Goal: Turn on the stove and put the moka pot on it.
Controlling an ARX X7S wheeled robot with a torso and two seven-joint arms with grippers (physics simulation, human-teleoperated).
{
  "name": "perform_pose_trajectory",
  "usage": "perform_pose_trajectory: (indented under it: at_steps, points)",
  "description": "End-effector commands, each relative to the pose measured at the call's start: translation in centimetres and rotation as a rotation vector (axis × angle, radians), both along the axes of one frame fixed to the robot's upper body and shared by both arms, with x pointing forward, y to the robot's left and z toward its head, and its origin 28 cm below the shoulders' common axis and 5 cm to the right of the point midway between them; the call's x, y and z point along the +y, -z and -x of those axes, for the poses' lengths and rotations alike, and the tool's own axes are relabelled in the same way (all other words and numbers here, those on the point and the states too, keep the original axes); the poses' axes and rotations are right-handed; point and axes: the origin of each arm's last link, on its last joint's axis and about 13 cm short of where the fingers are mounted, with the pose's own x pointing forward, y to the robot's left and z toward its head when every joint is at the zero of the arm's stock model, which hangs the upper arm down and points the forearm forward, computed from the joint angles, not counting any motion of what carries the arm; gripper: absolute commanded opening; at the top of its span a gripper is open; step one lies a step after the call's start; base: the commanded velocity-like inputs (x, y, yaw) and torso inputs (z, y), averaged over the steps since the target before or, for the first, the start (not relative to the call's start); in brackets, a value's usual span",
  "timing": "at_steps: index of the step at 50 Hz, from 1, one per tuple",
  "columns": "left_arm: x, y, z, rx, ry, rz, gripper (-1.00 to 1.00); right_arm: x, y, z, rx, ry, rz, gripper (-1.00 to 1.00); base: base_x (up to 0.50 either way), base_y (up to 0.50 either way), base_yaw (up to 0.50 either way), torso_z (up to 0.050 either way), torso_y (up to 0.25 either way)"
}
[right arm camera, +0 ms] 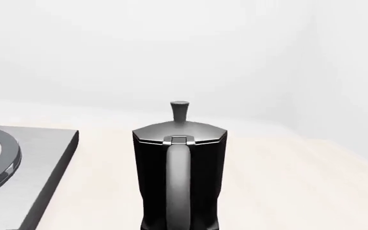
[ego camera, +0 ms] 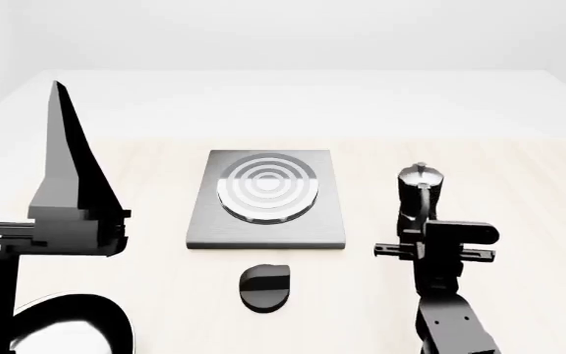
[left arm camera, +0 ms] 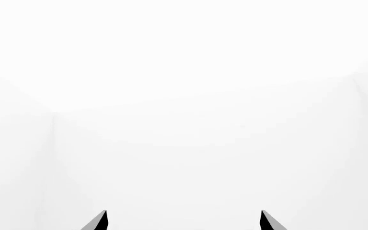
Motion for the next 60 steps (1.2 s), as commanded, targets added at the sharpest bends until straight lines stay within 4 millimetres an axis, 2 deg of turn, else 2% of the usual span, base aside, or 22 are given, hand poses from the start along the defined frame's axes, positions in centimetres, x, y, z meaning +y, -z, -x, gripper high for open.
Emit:
perform_pose_trajectory:
  at_steps: [1, 5, 10, 12, 13, 18, 22, 27, 33, 37, 46, 54, 60]
  points:
    - [0.0, -0.1, 0.0, -0.001, 0.004, 0.006, 1.0, 1.3, -5.0, -2.0, -0.119, -0.062, 0.067, -1.0, 0.0, 0.0, 0.0, 0.0, 0.0]
    - [0.0, 0.0, 0.0, 0.001, 0.005, 0.008, 1.0, 2.0, -7.2, -3.4, -0.169, -0.084, 0.1, -1.0, 0.0, 0.0, 0.0, 0.0, 0.0]
    - [0.1, 0.1, 0.0, 0.0, 0.003, 0.012, 1.0, 2.7, -8.6, -4.6, -0.184, -0.097, 0.092, -1.0, 0.0, 0.0, 0.0, 0.0, 0.002]
    - [0.1, 0.0, 0.1, 0.0, 0.003, 0.013, 1.0, 2.9, -8.2, -5.1, -0.187, -0.094, 0.102, -1.0, 0.0, 0.0, 0.0, 0.0, 0.0]
    - [0.1, 0.1, 0.1, -0.001, 0.004, 0.012, 1.0, 3.1, -9.1, -5.4, -0.201, -0.102, 0.096, -1.0, 0.0, 0.0, 0.0, 0.0, 0.0]
    - [0.2, 0.2, 0.2, 0.0, 0.001, 0.015, 1.0, 3.6, -10.1, -6.1, -0.216, -0.113, 0.077, -1.0, 0.0, 0.0, 0.0, 0.0, 0.0]
    - [0.1, 0.2, 0.1, 0.0, 0.004, 0.014, 1.0, 4.1, -11.4, -7.9, -0.243, -0.109, 0.046, -1.0, 0.0, 0.0, 0.0, 0.0, 0.002]
    - [0.1, 0.3, 0.0, 0.003, 0.002, 0.016, 1.0, 4.3, -11.9, -9.5, -0.262, -0.09, 0.035, -1.0, 0.0, 0.0, 0.0, 0.0, 0.0]
    - [0.2, 0.5, 0.0, 0.008, 0.001, 0.018, 1.0, 4.7, -12.0, -9.6, -0.28, -0.091, 0.043, -1.0, 0.0, 0.0, 0.0, 0.0, 0.002]
    - [0.3, 0.5, 0.1, 0.009, -0.001, 0.017, 1.0, 5.0, -12.8, -9.9, -0.285, -0.089, 0.065, -1.0, 0.0, 0.0, 0.0, 0.0, 0.0]
    - [0.4, 0.5, 0.1, 0.013, -0.008, 0.018, 1.0, 5.2, -12.8, -9.9, -0.26, -0.089, 0.094, -1.0, 0.0, 0.0, 0.0, 0.0, 0.002]
    - [0.4, 0.5, 0.1, 0.014, -0.008, 0.017, 1.0, 5.8, -13.6, -10.3, -0.253, -0.107, 0.083, -1.0, 0.0, 0.0, 0.0, 0.0, 0.001]
    - [0.4, 0.7, -0.2, 0.021, -0.008, 0.02, 1.0, 6.9, -14.4, -10.5, -0.265, -0.157, -0.002, -1.0, 0.0, 0.0, 0.0, 0.0, 0.0]
